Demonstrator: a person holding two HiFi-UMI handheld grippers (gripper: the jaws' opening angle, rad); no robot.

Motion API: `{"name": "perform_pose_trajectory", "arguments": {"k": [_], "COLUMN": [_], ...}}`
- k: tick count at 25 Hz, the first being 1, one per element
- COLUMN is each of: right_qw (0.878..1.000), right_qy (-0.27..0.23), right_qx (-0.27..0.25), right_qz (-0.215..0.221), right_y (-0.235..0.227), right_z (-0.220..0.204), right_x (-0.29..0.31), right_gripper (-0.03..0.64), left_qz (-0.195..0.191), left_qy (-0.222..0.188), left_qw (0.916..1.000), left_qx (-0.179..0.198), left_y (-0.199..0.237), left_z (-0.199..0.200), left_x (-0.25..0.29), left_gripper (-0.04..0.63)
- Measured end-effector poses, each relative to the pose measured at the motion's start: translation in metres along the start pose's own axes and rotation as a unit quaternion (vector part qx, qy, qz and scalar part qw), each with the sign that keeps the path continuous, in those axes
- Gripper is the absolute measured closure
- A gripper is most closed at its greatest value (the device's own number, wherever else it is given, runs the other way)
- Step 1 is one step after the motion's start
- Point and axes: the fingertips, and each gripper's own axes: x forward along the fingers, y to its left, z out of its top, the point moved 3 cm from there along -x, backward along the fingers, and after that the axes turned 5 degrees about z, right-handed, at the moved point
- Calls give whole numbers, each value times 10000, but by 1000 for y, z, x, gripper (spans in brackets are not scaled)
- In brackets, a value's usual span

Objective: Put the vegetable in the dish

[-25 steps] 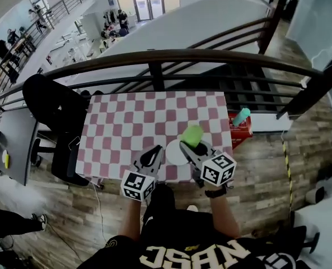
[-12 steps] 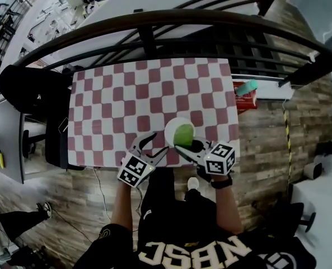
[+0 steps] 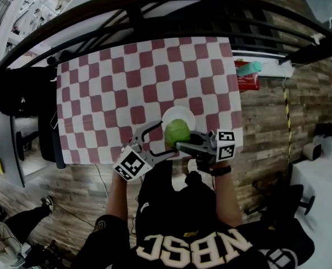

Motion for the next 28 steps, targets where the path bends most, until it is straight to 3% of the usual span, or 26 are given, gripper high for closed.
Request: {"name": "perform_pose_trajectory", "arguments": {"k": [5, 11, 14, 19, 21, 25, 28], "right_qw": [9940, 9896, 9947, 9969, 9904, 9757, 9578], "right_qy": [-223, -224, -274, 65, 328, 888, 1383], "right_qx": [178, 328, 405, 610, 702, 1034, 1063], "right_qz": [1058, 1386, 907, -490, -1148, -1716, -2287], "right_y": [3, -8, -28, -69, -87, -109, -122], "right_z": [-6, -2, 2, -4, -12, -36, -50], "right_x": [-1, -3, -7, -25, -37, -51, -60], "right_gripper": [517, 516, 517, 466, 392, 385, 359], "left_qz": [-977, -1416, -1186, -868, -776, -764, -672], "left_qy": [180, 272, 569, 944, 1190, 1565, 1965], "left_qw": [9950, 9893, 9910, 9914, 9893, 9841, 9758], "left_qx": [123, 200, 262, 267, 345, 361, 692], "left_y": [-9, 0, 12, 19, 17, 7, 4], "left_z": [-5, -8, -24, -52, -68, -98, -114], "left_x": [9, 19, 28, 56, 68, 82, 87], "left_gripper": [159, 153, 156, 176, 176, 178, 179]}}
